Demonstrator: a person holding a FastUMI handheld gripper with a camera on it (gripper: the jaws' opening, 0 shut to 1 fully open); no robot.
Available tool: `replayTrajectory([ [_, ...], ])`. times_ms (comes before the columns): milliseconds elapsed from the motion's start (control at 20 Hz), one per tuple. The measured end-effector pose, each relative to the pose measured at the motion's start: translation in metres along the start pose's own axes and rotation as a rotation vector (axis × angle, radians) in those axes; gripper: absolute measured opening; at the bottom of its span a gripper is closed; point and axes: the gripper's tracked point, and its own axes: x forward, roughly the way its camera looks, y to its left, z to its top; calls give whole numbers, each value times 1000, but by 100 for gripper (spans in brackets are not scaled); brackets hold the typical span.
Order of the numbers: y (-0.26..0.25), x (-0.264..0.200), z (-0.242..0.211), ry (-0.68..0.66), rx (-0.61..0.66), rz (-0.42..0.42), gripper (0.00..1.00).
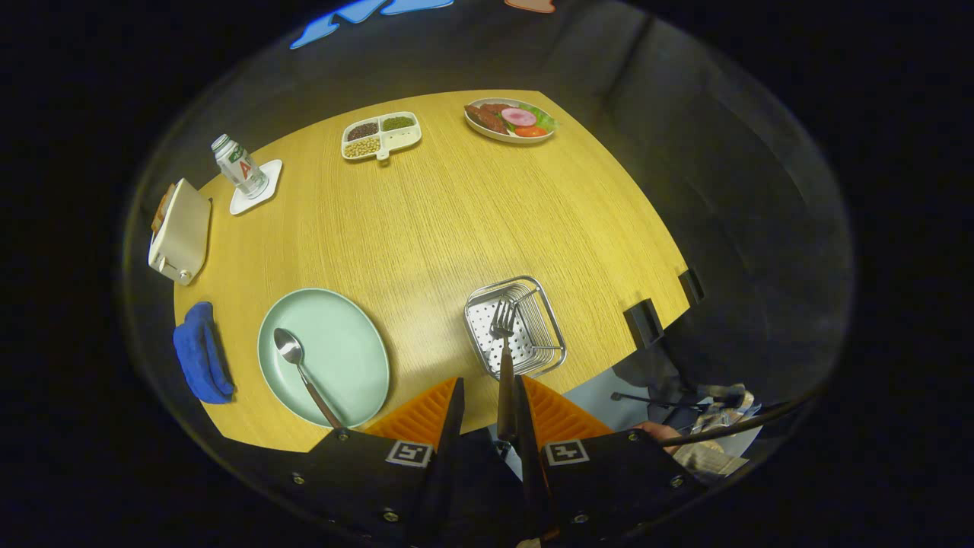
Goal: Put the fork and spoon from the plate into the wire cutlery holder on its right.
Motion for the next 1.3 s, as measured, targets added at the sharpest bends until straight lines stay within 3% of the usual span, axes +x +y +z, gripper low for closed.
replayTrajectory([
  [450, 58, -12, 0, -45, -234, 31, 39],
  [900, 134, -7, -38, -13, -460, 112, 39],
  [1300, 174, 14, -64, 40, -565, 150, 39],
])
